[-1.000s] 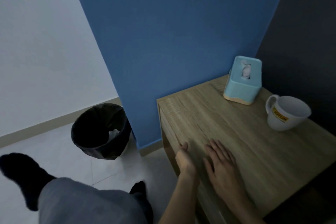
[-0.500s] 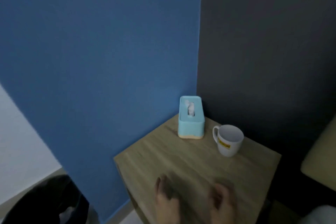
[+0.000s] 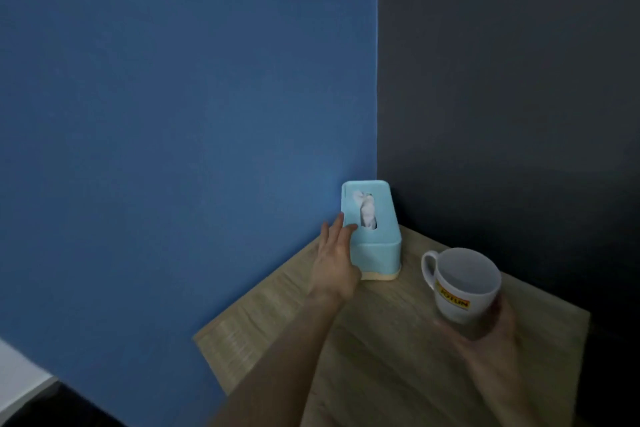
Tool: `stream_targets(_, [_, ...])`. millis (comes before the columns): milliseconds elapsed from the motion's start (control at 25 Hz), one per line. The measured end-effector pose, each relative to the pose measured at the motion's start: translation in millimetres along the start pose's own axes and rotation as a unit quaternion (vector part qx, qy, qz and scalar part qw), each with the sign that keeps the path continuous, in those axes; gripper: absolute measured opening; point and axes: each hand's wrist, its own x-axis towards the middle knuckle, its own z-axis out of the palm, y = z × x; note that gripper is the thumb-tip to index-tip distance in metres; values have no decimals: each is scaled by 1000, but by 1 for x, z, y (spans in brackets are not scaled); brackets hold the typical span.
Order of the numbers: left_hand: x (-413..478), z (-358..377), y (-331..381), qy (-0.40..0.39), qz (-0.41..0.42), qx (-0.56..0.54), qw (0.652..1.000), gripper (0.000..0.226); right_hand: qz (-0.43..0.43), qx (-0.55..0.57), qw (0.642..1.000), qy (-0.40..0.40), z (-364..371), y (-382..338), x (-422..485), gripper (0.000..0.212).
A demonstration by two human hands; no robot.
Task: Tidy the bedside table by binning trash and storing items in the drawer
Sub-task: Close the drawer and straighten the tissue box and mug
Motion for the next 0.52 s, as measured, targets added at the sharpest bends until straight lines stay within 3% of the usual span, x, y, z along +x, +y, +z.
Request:
stream_targets(160, [41, 15, -15, -93, -9, 51, 994, 70, -39, 32, 999, -16, 4, 2, 25, 101])
stream_targets(400, [45, 56, -12, -60, 36, -39, 997, 59, -38, 34, 999, -9, -3, 7, 32, 96])
stream_targets(520, [48, 68, 1, -1, 78, 87, 993, 55, -33, 5, 999, -8, -11, 5, 39, 96])
